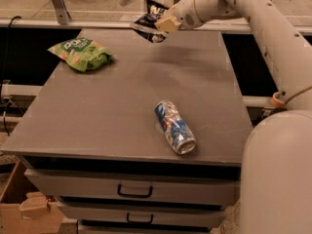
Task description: Move blue chip bag near green rice chip bag
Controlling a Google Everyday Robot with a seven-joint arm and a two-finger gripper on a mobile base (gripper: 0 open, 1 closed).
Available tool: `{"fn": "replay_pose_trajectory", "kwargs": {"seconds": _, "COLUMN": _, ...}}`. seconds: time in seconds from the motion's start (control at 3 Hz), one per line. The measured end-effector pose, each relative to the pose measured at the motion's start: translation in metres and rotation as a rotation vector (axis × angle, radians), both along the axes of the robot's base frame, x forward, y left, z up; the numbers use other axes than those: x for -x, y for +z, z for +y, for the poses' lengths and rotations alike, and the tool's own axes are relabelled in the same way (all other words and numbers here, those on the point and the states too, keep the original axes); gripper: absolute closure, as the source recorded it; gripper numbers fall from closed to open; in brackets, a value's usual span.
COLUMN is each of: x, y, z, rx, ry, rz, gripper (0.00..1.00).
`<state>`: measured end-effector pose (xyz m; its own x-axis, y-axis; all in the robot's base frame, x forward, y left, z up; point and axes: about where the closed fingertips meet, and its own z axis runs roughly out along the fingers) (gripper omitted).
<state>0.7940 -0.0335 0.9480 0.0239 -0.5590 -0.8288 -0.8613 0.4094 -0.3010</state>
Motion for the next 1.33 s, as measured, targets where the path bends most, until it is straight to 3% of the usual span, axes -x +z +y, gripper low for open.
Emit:
{"fn": "replay_pose_trajectory", "kwargs": {"seconds": 0.33, "x": 0.011, "y": -0.009, "z": 0.051, "rx": -0.012, "ry": 0.157, "rz": 0.004, "gripper": 1.00}}
{"fn": "replay_pose_trajectory", "kwargs": {"seconds": 0.67, "x": 0.025, "y": -0.017, "z": 0.080, "rx": -0.018, "ry": 0.248, "rz": 0.025, "gripper": 1.00}}
{"fn": "replay_pose_trajectory", "kwargs": {"seconds": 1.33, "x": 0.046, "y": -0.036, "z": 0.103, "rx": -0.008, "ry": 0.322, "rz": 0.069, "gripper": 0.59}}
